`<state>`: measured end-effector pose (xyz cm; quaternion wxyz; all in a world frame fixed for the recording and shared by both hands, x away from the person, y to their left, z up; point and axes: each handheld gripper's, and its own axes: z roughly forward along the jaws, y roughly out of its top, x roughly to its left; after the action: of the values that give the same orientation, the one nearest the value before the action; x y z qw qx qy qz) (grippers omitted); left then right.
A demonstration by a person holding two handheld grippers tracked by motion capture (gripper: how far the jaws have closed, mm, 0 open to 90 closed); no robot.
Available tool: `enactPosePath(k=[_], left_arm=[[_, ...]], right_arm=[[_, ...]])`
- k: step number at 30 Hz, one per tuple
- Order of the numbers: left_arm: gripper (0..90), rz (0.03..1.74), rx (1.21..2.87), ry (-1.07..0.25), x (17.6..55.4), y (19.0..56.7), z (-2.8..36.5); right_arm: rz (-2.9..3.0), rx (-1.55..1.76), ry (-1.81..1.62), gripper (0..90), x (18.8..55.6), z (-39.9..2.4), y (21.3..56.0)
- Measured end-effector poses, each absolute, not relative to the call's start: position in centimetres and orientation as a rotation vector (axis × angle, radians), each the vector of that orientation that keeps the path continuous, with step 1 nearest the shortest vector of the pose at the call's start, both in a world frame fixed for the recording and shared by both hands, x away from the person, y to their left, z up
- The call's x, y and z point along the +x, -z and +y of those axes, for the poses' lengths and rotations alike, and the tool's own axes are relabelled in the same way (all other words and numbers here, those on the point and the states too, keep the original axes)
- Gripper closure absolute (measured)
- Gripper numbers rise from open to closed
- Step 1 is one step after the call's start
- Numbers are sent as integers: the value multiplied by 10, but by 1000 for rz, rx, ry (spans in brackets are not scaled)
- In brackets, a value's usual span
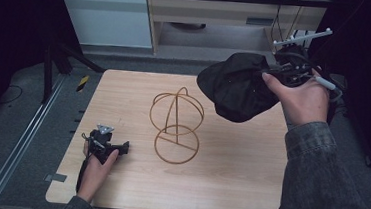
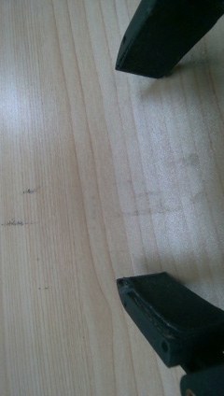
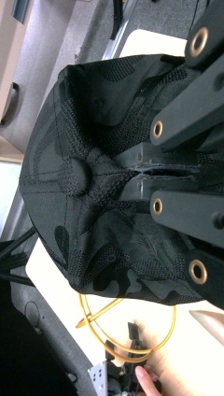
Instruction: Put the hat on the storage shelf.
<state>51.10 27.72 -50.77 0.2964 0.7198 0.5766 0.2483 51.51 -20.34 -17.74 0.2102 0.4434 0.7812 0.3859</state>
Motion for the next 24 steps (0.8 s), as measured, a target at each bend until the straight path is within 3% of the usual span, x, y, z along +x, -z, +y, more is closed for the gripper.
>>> enactPosePath(k=[24], left_arm=[[0, 1533, 1914, -660, 511, 508, 277]], right_arm=[[2195, 1174, -1145, 874, 512, -180, 162]])
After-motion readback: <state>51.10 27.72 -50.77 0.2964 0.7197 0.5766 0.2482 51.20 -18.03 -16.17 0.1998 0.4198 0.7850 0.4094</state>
